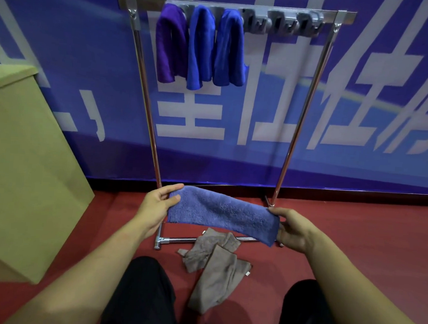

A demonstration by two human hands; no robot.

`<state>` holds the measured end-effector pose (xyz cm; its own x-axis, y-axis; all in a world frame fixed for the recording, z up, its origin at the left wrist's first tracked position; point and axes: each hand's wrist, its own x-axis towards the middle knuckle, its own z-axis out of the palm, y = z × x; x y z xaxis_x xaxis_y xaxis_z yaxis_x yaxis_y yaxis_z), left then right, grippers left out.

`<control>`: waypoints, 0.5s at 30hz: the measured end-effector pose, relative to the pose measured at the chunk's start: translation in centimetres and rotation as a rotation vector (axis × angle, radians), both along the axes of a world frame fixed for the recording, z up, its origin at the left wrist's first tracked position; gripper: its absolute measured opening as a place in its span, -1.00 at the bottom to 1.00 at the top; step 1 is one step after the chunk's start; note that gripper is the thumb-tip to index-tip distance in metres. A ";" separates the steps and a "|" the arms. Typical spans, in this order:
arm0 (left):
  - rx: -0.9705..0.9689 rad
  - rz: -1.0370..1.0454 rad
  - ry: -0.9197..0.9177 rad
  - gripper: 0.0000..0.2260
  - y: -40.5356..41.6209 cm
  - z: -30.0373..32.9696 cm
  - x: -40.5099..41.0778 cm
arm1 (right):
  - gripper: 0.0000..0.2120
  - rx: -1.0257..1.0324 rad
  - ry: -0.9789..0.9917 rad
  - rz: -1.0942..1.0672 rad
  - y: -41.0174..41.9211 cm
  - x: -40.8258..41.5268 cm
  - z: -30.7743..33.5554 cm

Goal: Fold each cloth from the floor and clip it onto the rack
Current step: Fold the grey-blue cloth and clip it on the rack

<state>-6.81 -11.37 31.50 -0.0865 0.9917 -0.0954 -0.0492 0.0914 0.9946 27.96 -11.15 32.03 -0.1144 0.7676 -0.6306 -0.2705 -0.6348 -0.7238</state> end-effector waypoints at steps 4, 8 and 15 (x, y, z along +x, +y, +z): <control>-0.006 0.004 0.013 -0.66 0.2 -0.1 -0.2 | -0.86 -0.006 0.011 -0.050 0.3 0.3 -0.3; -0.050 -0.002 -0.004 -0.68 0.1 -0.1 0.1 | -0.87 0.088 0.096 -0.133 0.7 0.2 -0.6; -0.017 0.040 0.080 -0.73 0.3 0.0 0.0 | -0.78 0.452 -0.411 -0.168 0.7 -0.6 -0.4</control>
<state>-6.79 -11.09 31.50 -0.1336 0.9857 -0.1032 0.0266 0.1076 0.9938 27.38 -10.46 31.62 0.2130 0.9548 -0.2072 0.0170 -0.2157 -0.9763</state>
